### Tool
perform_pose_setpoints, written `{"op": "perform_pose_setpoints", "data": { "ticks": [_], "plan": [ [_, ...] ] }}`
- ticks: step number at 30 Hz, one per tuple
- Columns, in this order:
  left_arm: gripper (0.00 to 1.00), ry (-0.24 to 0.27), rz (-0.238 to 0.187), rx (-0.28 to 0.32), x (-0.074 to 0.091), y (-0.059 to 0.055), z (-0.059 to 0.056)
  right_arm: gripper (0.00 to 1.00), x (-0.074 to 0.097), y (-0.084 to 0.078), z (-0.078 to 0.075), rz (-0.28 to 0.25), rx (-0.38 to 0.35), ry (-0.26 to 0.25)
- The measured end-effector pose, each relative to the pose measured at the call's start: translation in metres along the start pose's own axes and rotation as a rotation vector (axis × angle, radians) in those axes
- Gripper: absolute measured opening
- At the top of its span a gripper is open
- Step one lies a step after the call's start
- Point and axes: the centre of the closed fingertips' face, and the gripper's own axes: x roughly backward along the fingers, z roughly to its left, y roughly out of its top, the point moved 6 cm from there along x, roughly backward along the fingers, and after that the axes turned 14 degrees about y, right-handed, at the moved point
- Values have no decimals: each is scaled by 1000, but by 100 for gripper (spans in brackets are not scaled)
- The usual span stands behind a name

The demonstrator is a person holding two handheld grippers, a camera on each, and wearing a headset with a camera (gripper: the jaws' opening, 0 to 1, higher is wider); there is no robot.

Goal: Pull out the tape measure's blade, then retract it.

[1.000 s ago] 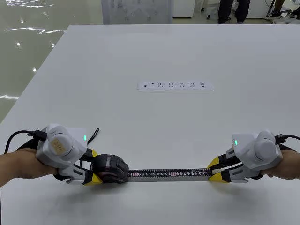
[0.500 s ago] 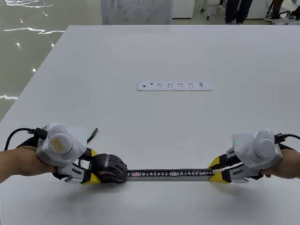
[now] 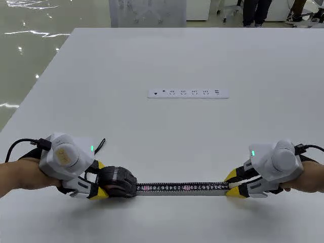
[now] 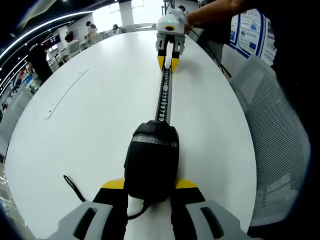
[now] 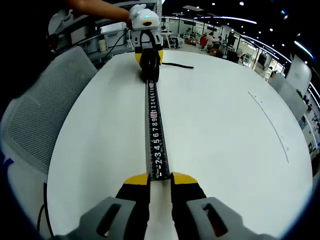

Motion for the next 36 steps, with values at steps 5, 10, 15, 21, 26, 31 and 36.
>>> {"op": "perform_pose_setpoints", "data": {
  "ticks": [5, 10, 15, 21, 26, 31, 36],
  "plan": [
    [30, -3, 0, 3, 0, 0, 0, 15, 0, -1, -1, 5, 2, -8],
    [30, -3, 4, -9, 0, 0, 0, 16, 0, 0, -1, 6, 3, -20],
    [33, 12, 14, -4, 2, -3, 2, 19, 2, -1, 0, 7, -7, -27],
    [39, 30, 4, 31, 10, -4, 2, 29, 5, -4, 3, 6, -20, -47],
    [44, 56, -16, 73, 16, -7, 1, 39, 9, -4, 7, -10, -43, -66],
    [50, 92, -40, 139, 25, -7, -4, 43, 14, -3, 12, -32, -57, -90],
    [56, 129, -75, 248, 32, -10, -12, 53, 17, 1, 20, -72, -79, -109]
  ]
}}
